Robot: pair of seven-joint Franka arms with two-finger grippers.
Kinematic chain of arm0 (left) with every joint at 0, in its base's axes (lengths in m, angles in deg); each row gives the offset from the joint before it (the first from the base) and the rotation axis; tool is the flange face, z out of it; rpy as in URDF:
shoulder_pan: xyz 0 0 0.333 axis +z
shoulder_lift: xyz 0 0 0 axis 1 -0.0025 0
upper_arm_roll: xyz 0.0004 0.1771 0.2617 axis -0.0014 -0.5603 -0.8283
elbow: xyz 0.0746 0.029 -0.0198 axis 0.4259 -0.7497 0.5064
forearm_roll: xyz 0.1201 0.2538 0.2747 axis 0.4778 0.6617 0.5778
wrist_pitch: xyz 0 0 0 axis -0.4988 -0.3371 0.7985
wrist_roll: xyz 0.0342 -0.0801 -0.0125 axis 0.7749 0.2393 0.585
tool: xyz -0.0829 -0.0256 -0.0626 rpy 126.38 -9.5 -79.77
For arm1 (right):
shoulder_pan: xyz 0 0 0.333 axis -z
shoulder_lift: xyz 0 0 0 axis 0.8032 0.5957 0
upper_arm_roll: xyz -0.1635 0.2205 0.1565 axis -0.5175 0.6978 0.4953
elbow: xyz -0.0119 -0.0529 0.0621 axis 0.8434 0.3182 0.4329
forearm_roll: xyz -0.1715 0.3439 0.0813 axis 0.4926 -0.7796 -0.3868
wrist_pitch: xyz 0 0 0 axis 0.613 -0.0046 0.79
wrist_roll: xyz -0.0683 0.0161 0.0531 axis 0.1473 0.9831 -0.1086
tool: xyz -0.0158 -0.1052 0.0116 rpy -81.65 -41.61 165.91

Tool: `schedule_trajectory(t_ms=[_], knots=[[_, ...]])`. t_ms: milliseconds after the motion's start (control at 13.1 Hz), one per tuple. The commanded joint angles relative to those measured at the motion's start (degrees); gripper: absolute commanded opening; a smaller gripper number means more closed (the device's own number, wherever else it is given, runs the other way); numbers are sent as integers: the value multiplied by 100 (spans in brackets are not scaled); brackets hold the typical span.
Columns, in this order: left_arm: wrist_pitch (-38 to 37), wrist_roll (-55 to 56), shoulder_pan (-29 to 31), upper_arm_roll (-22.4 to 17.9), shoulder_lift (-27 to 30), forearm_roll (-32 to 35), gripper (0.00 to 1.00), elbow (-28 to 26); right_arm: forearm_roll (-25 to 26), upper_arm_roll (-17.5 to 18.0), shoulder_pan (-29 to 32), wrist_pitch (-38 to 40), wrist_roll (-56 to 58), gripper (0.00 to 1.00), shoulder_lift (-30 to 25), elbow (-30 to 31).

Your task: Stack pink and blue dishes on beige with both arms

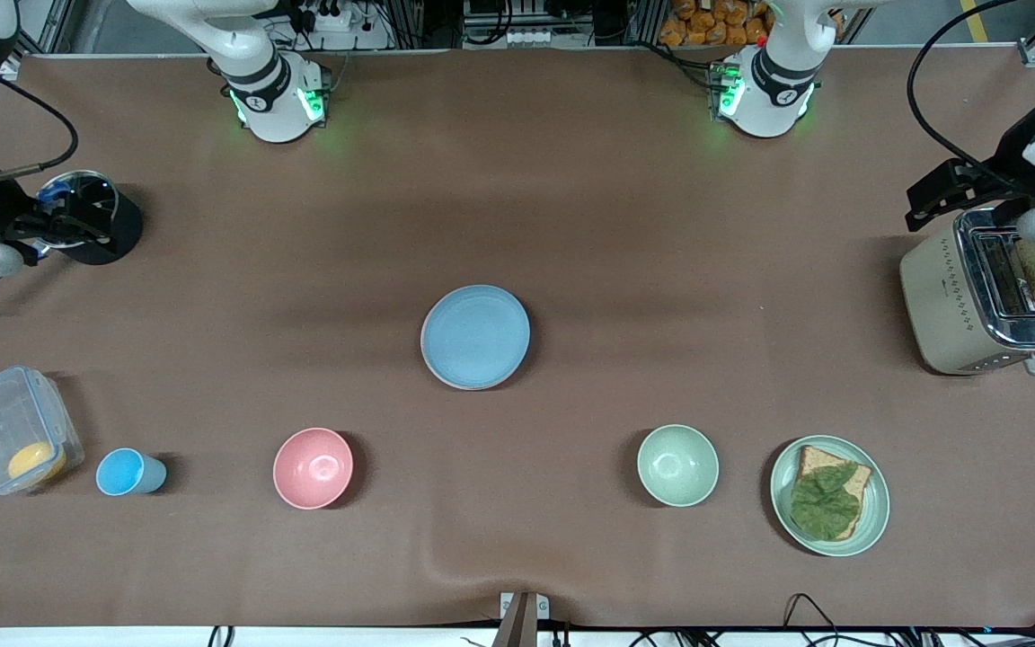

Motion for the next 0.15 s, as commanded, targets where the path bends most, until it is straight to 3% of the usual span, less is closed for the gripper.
schedule_trajectory(t_ms=[0, 76], knots=[[-84, 31, -12, 12, 9, 28, 100, 23, 96, 44, 77, 17, -64, 100, -35, 40], [-92, 31, -12, 12, 18, 28, 100, 23, 104, 44, 68, -9, -64, 100, -35, 32]])
